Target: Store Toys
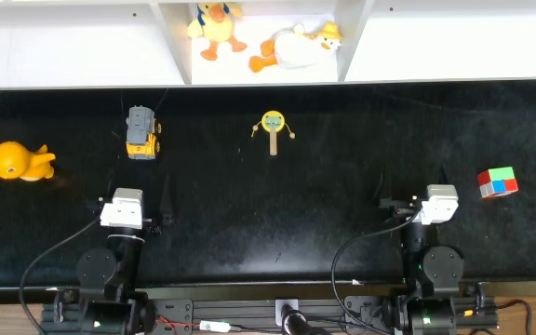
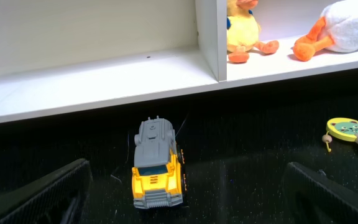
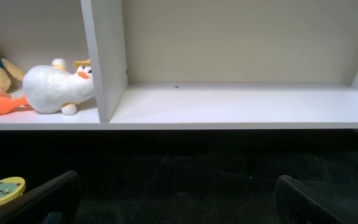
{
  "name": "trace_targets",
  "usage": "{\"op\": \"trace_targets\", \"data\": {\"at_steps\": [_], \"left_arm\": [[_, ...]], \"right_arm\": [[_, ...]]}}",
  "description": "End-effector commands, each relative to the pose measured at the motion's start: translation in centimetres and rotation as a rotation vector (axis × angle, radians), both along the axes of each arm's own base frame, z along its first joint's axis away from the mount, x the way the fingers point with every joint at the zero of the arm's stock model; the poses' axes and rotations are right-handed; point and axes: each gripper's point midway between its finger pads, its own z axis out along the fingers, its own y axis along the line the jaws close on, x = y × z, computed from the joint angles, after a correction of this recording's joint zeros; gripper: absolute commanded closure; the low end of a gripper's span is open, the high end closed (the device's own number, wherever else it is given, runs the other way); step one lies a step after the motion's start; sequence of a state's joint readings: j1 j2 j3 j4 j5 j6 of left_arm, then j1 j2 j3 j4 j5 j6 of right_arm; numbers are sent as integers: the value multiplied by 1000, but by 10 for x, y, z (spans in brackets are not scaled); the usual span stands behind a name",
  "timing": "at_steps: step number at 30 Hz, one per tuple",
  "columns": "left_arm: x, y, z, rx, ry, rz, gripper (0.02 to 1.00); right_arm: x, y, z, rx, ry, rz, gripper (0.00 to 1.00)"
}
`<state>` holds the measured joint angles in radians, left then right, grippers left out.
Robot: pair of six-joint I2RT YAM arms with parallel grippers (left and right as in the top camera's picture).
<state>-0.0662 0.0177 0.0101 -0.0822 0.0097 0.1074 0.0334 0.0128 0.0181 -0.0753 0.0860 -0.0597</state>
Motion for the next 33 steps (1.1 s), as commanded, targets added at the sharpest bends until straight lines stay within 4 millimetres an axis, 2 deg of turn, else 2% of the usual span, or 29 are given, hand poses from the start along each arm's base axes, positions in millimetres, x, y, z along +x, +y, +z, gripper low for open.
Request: {"op": "trace_targets", "data": {"at_steps": [1, 13, 18, 23, 33], "left_arm": [[0, 0, 1, -6, -6, 2, 20], [-1, -1, 1, -9, -3, -3, 20], [-2, 0, 1, -95, 97, 13, 20], [-7, 0, 20, -202, 231, 43, 20], [-40, 20, 59, -100, 549, 163, 23]], "right_arm": [[0, 1, -4, 1, 0, 4, 5], [0, 1, -4, 1, 0, 4, 5], [0, 1, -4, 1, 0, 4, 5], [0, 1, -4, 1, 0, 4, 5], [0, 1, -4, 1, 0, 4, 7]]}}
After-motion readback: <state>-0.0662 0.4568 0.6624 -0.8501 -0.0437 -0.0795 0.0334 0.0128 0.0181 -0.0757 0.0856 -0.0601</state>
